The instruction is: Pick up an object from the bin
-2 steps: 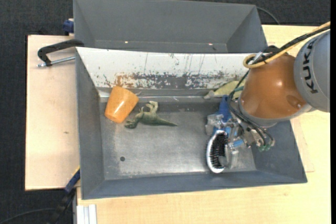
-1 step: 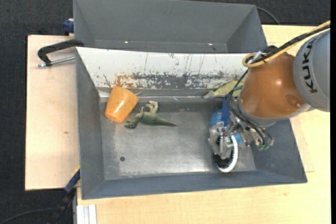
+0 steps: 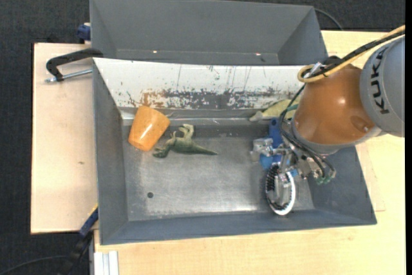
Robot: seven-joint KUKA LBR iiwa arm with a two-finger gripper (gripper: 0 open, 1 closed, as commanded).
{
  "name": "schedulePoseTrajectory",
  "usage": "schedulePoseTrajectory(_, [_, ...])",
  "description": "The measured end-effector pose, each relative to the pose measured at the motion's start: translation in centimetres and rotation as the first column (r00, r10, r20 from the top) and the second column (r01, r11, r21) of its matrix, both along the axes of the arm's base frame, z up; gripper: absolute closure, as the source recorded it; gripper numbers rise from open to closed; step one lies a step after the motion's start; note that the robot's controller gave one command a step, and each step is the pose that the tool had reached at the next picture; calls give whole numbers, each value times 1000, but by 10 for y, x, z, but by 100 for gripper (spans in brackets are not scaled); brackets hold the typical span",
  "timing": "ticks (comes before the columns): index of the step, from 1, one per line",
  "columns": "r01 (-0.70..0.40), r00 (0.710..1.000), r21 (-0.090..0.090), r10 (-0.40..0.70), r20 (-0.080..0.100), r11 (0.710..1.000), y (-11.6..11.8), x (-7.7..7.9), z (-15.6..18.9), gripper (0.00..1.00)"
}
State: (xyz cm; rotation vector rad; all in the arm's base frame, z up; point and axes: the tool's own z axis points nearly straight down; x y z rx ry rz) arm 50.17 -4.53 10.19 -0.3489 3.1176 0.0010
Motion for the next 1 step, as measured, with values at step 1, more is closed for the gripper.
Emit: schedulePoseTrajectory(1, [-116,993,17,116,-10,993,-93,17,-25,0])
